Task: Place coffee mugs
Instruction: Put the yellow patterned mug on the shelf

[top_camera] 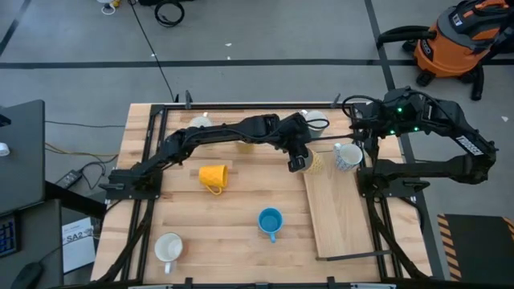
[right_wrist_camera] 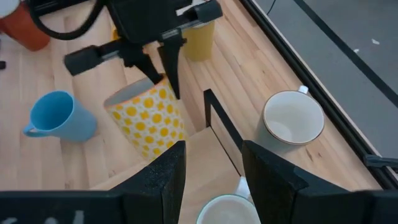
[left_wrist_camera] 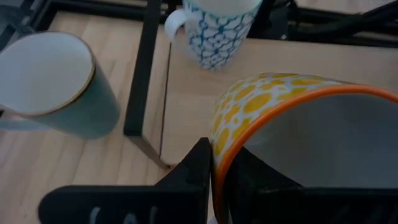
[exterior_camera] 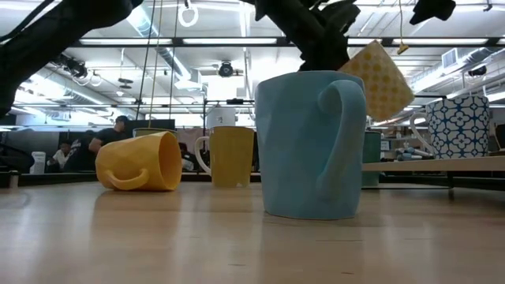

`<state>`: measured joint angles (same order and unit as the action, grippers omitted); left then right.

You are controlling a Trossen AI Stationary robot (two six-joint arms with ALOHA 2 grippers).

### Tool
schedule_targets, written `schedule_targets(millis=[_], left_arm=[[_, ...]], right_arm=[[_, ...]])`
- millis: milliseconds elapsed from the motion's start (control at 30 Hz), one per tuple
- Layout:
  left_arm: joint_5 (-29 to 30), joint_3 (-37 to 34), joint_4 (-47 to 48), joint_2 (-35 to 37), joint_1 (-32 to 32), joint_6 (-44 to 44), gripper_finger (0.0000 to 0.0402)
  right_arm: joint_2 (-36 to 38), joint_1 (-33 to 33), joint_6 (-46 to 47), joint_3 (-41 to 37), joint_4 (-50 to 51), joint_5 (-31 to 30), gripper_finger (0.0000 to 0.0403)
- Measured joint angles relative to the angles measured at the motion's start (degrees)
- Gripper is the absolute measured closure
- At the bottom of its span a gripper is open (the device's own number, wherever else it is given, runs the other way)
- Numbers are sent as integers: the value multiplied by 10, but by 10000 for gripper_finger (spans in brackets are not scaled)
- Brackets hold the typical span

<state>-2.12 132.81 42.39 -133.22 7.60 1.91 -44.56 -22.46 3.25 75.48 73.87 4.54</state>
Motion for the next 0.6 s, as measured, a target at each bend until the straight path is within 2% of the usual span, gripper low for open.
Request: schedule_targets(millis=[367,533,600], left_arm=[[14,-1,-5,-12,0,4,363],[24,-1,0,-12,0,8,364],[24,-1,-2,-12,0,34,366]], right_arm=[[0,0,88,-54,-50,38,239],[-4,0,120,-69,-97,88,239],[-6,0,121,-73,-111,113,239]])
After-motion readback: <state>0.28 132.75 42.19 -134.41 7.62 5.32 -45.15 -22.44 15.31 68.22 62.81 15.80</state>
